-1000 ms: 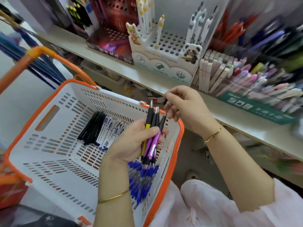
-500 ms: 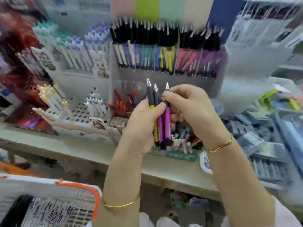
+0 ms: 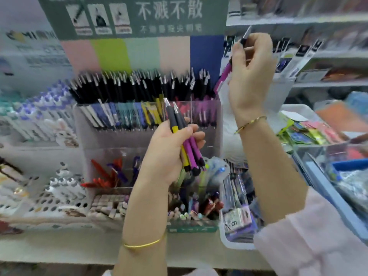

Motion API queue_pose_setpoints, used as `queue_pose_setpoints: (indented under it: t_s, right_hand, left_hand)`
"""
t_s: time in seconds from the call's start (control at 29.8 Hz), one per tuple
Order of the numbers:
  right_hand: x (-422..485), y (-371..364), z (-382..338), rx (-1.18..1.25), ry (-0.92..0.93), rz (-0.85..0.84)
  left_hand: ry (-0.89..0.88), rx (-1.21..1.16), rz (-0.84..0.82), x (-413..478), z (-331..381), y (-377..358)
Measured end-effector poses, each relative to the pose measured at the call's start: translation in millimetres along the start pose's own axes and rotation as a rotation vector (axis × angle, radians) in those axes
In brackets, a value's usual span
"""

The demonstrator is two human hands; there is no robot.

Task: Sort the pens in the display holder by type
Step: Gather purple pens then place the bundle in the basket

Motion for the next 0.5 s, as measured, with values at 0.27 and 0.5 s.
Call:
queue_pose_setpoints:
  t_s: [0.27,0.5]
  right_hand:
    - [-29,-61,52,-0.476,0.010,-0.593]
    - [-22,-31,30,-0.380,-0.051,-0.500]
  left_hand:
    - [0.023,0.029,-0.097,19,1,-9]
    - [0.014,0.001,-0.200,26,1,-20]
Point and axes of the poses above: each hand's wrist, its own x-axis towards the middle knuckle, its own y-axis out of the back of the hand, z = x × y, the point moved 10 cm from there along x, towards the middle knuckle, and after that the axes turned 13 degrees about y, right-handed, at the moved point
